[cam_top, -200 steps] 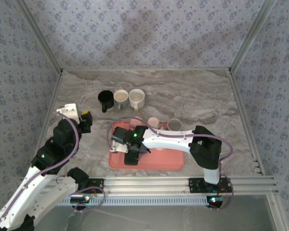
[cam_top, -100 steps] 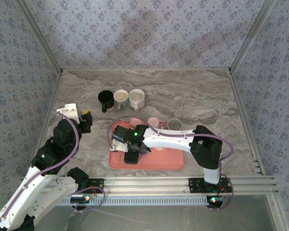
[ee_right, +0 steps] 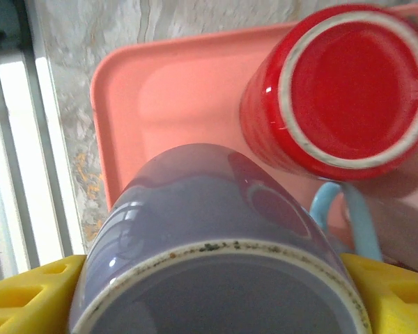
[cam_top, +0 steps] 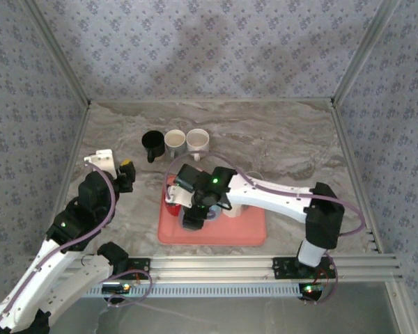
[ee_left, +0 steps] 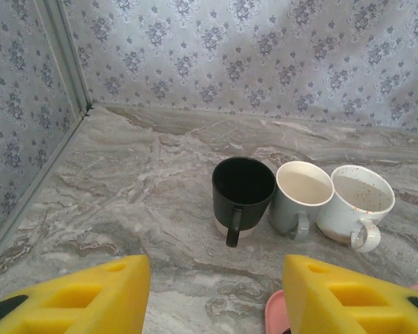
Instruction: Turn the mug right side up
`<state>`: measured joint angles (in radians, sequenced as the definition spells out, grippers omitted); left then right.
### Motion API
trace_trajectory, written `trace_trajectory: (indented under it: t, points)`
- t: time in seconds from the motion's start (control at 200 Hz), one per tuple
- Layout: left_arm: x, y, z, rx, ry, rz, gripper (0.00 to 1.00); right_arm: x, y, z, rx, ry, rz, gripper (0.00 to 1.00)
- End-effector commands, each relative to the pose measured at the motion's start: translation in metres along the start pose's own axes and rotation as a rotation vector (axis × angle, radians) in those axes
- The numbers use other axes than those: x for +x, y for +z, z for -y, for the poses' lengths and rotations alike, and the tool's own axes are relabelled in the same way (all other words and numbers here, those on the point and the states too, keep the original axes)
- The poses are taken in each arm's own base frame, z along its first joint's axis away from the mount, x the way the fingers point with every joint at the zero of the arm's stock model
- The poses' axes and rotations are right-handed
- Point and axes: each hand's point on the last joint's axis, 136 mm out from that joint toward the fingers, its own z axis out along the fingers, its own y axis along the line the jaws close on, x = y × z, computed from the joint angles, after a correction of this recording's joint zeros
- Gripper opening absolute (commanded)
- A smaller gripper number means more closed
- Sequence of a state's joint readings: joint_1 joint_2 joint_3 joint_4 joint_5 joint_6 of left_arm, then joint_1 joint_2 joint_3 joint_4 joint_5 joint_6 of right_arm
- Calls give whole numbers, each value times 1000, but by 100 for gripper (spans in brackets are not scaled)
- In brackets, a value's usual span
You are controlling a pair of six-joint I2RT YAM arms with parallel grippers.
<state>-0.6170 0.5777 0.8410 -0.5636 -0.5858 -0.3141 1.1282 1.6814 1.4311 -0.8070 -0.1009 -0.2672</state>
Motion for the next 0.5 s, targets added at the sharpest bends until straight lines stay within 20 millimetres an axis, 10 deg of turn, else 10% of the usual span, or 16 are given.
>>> trace_trajectory:
  t: [0.0, 0.275, 0.495]
  points:
    - [-4, -1, 8, 50, 8, 0, 53, -16, -40, 11, 24, 118, 140, 8]
    - [1, -4, 32, 188, 25, -37, 53, -22, -120, 61, -51, 566, 565, 1]
    - [14, -8, 74, 406, 30, -122, 53, 7, -141, 97, -74, 824, 751, 0]
